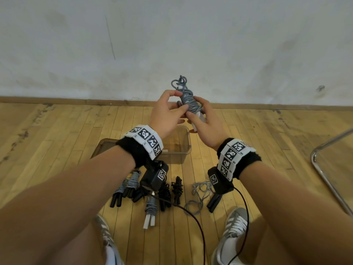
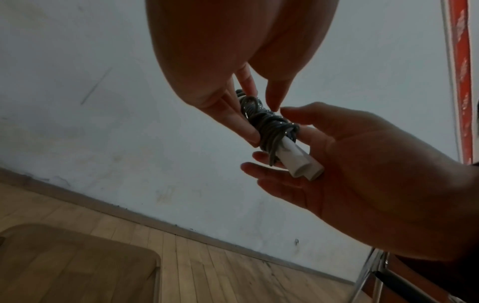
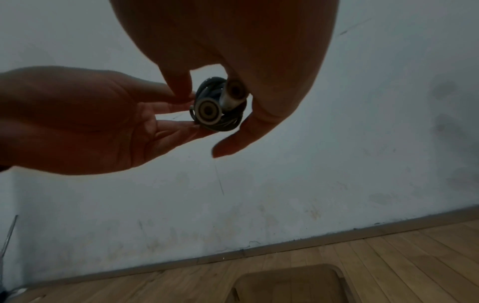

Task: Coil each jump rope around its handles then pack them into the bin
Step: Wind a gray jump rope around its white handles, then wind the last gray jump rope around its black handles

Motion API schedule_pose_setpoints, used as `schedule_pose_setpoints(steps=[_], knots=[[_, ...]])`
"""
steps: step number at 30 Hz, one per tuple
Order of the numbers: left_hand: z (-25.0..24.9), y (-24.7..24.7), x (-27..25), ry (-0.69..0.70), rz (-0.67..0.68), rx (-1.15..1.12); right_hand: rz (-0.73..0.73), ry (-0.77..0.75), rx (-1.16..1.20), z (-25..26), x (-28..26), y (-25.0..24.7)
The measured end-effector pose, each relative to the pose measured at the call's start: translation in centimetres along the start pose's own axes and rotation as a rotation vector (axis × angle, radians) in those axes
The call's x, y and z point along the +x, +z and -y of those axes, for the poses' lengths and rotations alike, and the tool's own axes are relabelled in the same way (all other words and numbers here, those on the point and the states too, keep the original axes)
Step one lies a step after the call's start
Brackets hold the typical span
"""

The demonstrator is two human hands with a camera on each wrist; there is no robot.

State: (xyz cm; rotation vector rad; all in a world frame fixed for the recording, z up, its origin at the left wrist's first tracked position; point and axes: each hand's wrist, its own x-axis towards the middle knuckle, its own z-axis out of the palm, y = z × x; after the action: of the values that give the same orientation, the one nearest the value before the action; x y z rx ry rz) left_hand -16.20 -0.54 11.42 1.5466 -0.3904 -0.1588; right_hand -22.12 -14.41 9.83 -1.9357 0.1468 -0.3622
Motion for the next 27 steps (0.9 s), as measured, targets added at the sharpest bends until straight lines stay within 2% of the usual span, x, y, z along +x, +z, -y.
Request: schedule_pose_setpoints(steps=[4,7,9,11,15,27], knots=[[0.1,-0.1,-0.2,0.01,-0.006,0.062,-0.057,-0.053,-0.161,-0.1,-0.1,-0.6],[0.4,-0.1,-0.1,-0.011,0.035,0.117,-0.014,-0.043,-0.254,-0.4,0.0,-1.5],[1.5,0.1,0.1,-0.054,0.054,0.153,0.039,0.012,-0.304,-1.2,-0.1,-1.7],[3.2,0.7,0.1,-0.099,0.06,0.19,0.082,0.114,-0.259,-2.5,-0.3,-1.5],[8.9,1.9,-0.4,-0.217,0.07,0.245,0.149,0.262,-0.236,-7.3,-1.4,-0.1],[26.4,5.8,-2.2,-0.512,0.275,0.505,0.293,0.687,-0.314,-23.9,-4.4,3.8]])
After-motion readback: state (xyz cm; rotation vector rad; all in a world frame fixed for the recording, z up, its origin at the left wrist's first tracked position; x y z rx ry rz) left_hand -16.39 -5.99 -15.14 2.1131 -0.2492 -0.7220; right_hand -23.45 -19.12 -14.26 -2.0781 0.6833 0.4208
